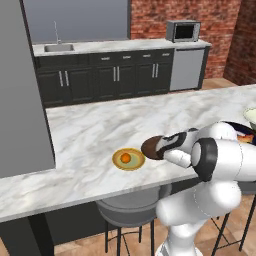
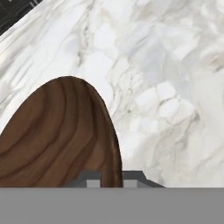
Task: Take the smaller bowl and place it next to the appetizer plate on the dining counter , and place the larger bowl next to the plate with cooked food.
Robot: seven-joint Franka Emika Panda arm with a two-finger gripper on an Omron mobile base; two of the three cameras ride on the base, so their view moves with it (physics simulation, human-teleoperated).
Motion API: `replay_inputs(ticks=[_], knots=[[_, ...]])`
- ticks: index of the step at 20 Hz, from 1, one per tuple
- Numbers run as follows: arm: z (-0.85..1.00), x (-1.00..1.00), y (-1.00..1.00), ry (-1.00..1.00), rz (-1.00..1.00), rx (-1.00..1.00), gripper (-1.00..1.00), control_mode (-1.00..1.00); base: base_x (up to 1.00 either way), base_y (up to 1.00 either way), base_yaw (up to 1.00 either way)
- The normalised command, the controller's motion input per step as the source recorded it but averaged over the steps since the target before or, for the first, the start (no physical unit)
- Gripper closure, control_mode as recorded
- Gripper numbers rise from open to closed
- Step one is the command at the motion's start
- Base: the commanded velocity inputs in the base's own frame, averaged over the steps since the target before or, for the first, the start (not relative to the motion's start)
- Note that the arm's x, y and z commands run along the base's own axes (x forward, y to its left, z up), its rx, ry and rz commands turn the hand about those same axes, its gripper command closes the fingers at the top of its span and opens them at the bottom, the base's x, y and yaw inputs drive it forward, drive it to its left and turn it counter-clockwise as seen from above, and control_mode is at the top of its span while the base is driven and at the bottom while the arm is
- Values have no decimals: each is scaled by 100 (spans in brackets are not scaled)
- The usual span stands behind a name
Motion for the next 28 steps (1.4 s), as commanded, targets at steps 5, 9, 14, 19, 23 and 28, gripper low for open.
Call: replay_inputs(ticks=[5, 9, 14, 19, 23, 28], knots=[[-28, 30, 0, 0, 0, 0, 100, -100, 0, 0, 0], [-19, 8, 0, 2, 0, 0, 100, -100, 0, 0, 0], [11, -18, -3, 9, 0, 0, -100, -100, 0, 0, 0], [86, -31, -27, 6, 0, 0, -100, -100, 0, 0, 0], [100, -10, -40, 8, 0, 0, -100, -100, 0, 0, 0], [100, -12, -39, 12, 0, -6, -100, -100, 0, 0, 0]])
